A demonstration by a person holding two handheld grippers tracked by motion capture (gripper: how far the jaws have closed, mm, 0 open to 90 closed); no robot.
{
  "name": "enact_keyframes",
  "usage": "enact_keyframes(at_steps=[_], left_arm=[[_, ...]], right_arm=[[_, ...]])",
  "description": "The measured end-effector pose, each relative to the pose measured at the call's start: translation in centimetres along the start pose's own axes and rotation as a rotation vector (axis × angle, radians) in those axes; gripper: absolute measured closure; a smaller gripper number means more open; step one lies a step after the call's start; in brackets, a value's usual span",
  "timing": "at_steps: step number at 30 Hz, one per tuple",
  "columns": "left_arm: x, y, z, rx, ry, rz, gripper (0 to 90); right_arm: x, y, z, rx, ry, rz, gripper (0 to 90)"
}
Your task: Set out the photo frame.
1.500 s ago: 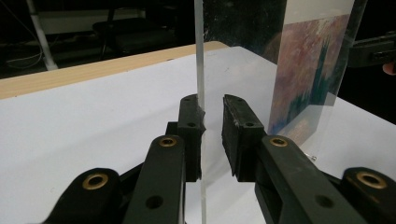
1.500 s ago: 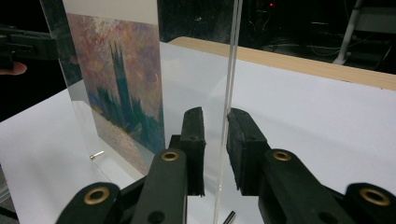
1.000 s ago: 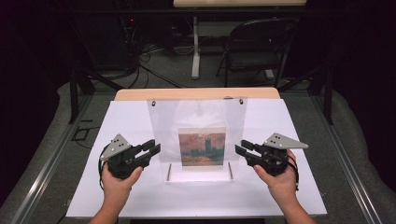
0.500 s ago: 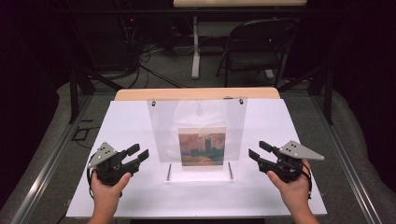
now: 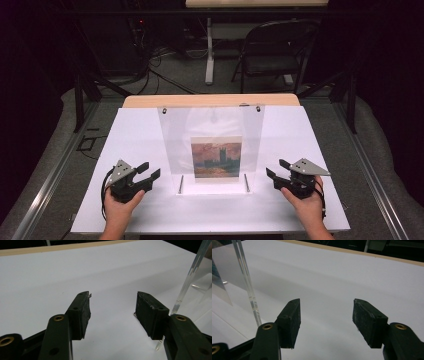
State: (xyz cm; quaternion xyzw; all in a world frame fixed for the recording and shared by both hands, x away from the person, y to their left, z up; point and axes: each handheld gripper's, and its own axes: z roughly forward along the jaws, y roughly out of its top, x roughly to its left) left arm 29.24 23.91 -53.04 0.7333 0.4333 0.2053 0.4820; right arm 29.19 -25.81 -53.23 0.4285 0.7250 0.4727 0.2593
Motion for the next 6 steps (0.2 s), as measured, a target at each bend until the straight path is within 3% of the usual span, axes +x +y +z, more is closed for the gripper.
enact_keyframes(at_steps=[6], left_arm=[[0.21,-0.29,0.35,0.008,0.006,-0.007,45.1]], right_arm=[[0.11,-0.81,0.71,0.038,0.027,-0.002,40.6]])
